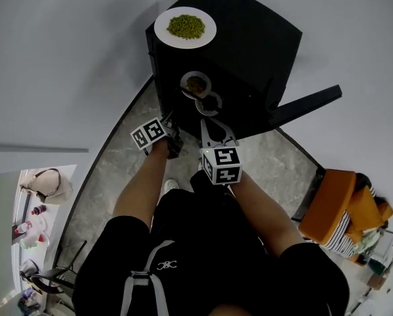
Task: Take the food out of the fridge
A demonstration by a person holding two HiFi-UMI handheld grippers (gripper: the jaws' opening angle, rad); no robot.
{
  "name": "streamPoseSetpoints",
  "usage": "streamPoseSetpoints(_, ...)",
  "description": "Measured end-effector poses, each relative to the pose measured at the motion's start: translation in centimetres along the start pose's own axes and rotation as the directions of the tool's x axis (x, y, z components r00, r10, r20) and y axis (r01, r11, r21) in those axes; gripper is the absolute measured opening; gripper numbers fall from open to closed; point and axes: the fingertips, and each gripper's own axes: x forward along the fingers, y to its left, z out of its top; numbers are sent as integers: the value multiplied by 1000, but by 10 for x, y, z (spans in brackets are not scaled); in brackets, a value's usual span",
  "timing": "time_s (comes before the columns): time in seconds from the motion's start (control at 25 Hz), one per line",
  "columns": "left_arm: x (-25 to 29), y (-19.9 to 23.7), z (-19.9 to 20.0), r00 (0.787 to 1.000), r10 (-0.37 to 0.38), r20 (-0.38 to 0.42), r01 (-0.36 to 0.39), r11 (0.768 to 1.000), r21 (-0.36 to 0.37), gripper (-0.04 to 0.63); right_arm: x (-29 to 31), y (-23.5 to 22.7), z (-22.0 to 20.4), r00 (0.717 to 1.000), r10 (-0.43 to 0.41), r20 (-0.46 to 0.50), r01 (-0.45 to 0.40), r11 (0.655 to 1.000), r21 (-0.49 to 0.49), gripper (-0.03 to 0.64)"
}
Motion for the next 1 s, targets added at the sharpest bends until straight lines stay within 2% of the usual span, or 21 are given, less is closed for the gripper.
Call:
streamPoseSetpoints(0.16, 35, 43, -6, 999, 45, 21, -44, 996, -75, 2, 21, -3, -15, 999, 36, -32, -37, 999, -18, -9)
streamPoseSetpoints(0.24, 51, 59, -11, 999, 35, 28, -31, 991, -133, 5, 30, -5, -27, 998, 47, -52, -49, 998, -29, -9)
streamPoseSetpoints(0.28, 60, 65, -13, 999, 20, 28, -15, 987, -160, 45, 36, -8, -32, 997, 50, -63, -52, 998, -31, -11)
streamPoseSetpoints(0.36, 77, 75, -20, 1000, -1, 16, 4, 981, -195, 65, 46, -13, -42, 995, 56, -83, -58, 998, -21, -9)
streamPoseSetpoints(0.52, 101, 99, -30, 1000, 21, -2, -21, 978, -209, 91, 62, -21, -54, 993, 58, -107, -57, 998, 9, -11)
streamPoseSetpoints(0.64, 113, 113, -28, 999, 39, 31, -31, 974, -222, 103, 69, -24, -60, 992, 54, -110, -53, 998, 13, -9)
streamPoseSetpoints(0.88, 133, 124, -29, 997, -9, 74, 32, 950, -310, 110, 73, -28, -82, 989, 53, -139, -54, 998, -7, -11)
streamPoseSetpoints(1.0, 145, 127, -22, 996, -34, 88, 61, 945, -322, 109, 74, -32, -91, 987, 50, -155, -54, 998, -25, -9)
